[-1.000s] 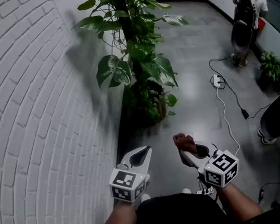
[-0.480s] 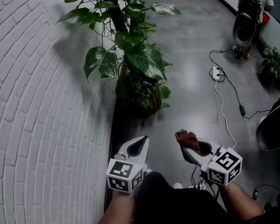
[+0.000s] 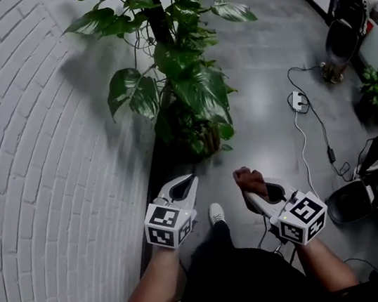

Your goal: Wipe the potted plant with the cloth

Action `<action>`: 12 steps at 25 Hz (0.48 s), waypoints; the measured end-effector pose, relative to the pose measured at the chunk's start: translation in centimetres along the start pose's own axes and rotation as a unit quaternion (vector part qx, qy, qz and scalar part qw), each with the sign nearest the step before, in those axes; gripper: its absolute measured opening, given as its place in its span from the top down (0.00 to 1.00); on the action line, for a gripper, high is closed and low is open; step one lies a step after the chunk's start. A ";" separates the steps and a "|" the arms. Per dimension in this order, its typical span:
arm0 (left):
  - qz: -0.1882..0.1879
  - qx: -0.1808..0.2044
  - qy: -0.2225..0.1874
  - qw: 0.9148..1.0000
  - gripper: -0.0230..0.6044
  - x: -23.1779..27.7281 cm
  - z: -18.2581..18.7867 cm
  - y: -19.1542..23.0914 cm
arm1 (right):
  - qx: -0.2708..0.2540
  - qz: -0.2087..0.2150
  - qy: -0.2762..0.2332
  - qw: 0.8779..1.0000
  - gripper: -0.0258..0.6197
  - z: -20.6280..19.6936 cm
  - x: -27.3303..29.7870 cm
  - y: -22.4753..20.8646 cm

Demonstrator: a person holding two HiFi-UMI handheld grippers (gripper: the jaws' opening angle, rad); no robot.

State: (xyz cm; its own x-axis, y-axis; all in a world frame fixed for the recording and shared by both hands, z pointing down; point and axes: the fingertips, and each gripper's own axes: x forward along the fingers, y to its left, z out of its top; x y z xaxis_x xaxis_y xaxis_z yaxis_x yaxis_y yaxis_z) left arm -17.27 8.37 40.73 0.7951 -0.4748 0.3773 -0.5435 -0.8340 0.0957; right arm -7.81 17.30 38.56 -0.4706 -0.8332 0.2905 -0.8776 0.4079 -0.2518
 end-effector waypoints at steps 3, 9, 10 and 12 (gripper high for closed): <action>0.004 -0.005 0.002 1.000 0.94 3.3 0.4 3.1 | -0.008 -0.002 0.008 1.000 0.85 2.4 3.0 -2.5; 0.001 -0.005 0.001 1.000 0.94 9.6 2.4 9.2 | -0.053 0.008 0.023 0.998 0.85 8.6 10.6 -6.9; 0.000 -0.001 0.001 1.000 0.94 10.5 2.6 9.9 | -0.065 0.009 0.025 0.998 0.85 9.4 11.9 -7.7; -0.003 0.007 0.005 1.000 0.94 12.2 2.7 11.3 | -0.088 0.011 0.027 0.996 0.85 10.8 14.3 -9.1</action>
State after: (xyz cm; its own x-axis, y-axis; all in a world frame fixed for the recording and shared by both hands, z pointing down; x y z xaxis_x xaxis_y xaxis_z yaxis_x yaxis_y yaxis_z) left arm -12.94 -7.63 43.93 0.7956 -0.4669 0.3861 -0.5347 -0.8408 0.0849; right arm -5.55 -2.33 35.01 -0.4905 -0.8033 0.3378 -0.8669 0.4892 -0.0955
